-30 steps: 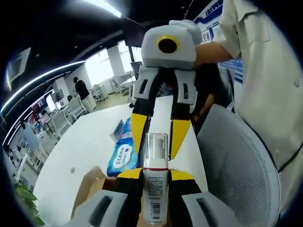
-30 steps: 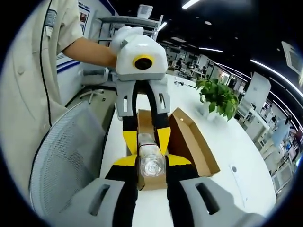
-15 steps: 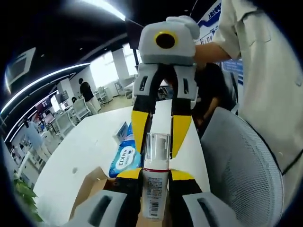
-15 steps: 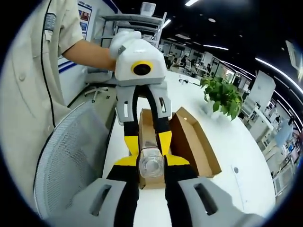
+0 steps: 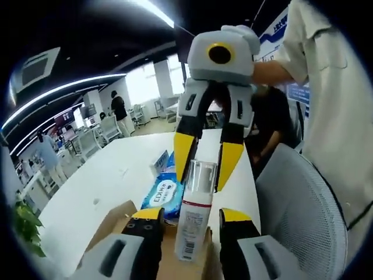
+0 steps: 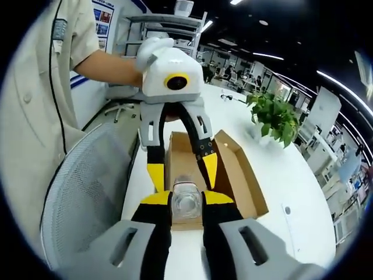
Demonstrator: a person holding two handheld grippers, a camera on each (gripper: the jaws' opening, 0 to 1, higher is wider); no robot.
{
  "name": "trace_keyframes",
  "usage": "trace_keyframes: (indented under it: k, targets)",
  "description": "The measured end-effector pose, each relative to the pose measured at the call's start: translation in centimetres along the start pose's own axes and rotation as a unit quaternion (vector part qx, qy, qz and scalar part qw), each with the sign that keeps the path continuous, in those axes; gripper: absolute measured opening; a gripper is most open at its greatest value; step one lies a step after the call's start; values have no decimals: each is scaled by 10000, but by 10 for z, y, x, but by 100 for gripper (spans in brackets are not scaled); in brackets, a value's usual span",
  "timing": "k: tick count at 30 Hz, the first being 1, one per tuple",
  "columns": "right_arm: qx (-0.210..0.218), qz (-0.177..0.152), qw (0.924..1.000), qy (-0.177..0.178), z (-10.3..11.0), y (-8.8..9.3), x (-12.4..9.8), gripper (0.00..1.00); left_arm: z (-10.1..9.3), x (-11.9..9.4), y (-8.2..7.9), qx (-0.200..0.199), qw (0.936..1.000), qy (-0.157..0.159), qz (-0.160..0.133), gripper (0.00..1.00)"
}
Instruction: Operate the shoe box by opening the lid, removing the specified soft item, and placing it in the target area until the item is outside and the box remains undamaged.
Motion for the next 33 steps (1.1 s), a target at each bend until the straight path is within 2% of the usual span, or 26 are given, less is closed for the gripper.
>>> trace_keyframes:
  k: [3,10,16,19,26,33]
  targets:
    - [7,47,10000,18,-5,3,-2,16,4,-2,5,-225,9997,-135,0,51]
    - [58,123,9998,117,-19,9,-11,17,18,-14,12,-804,9943,-660,-233,59]
    - [134,276,9992,271,-38,18,-25,17,25,-23,23,-1041,9902,-911,-171,64]
    - [177,364,9986,352,-50,23,-32,17,29,-30,31,-1332,9846,-1117,-168,70]
    - [205,604,9967,508,-77,36,-48,17,31,-43,39,-1428,9793,-1426,-121,84]
    - [221,824,9946,596,-101,47,-55,17,33,-57,47,-1503,9728,-1763,-91,96]
Point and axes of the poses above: the point that each gripper's makers call its tool centre point, and the gripper's own axes: x roughly forward along the fingers, z roughly to its left, y roughly out of its underside, the point moved 5 cm from there along -x, roughly backward along the fingers, and after that the axes turned 2 degrees about z, right-handed, at the moved point
